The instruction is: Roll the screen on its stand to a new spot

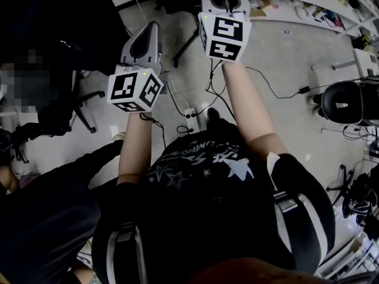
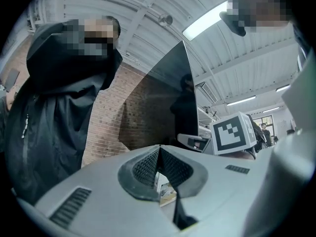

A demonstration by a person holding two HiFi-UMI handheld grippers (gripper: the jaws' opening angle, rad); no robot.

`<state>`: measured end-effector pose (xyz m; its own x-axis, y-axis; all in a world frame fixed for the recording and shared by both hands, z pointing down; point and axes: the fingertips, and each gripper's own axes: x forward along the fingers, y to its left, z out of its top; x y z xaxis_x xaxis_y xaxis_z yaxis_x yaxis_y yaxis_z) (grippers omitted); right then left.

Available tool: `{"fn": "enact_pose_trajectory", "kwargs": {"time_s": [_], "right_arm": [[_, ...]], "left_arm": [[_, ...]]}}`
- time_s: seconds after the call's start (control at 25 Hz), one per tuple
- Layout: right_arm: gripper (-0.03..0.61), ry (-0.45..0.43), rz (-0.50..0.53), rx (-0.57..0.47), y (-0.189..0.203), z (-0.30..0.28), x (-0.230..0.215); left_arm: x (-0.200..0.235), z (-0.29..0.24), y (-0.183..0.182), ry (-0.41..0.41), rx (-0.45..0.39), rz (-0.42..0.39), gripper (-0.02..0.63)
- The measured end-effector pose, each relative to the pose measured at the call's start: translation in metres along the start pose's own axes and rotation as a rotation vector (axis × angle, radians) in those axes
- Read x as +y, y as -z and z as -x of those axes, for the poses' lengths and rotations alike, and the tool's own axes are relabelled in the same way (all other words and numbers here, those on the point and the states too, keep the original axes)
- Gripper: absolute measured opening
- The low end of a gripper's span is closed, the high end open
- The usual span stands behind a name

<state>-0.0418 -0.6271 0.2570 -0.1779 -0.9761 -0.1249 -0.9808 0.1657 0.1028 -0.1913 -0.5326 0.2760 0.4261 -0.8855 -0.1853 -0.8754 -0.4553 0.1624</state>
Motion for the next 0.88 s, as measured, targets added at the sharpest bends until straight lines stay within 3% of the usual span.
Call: {"fn": "enact_pose_trajectory", "kwargs": {"time_s": [0.88], "right_arm": [[0.202,0.046,-0.007,0.015,-0.011,0.063,0.020]], "left_arm": [[-0.021,0.053,-0.008,0.027,-0.022,0.022,0.009]]}}
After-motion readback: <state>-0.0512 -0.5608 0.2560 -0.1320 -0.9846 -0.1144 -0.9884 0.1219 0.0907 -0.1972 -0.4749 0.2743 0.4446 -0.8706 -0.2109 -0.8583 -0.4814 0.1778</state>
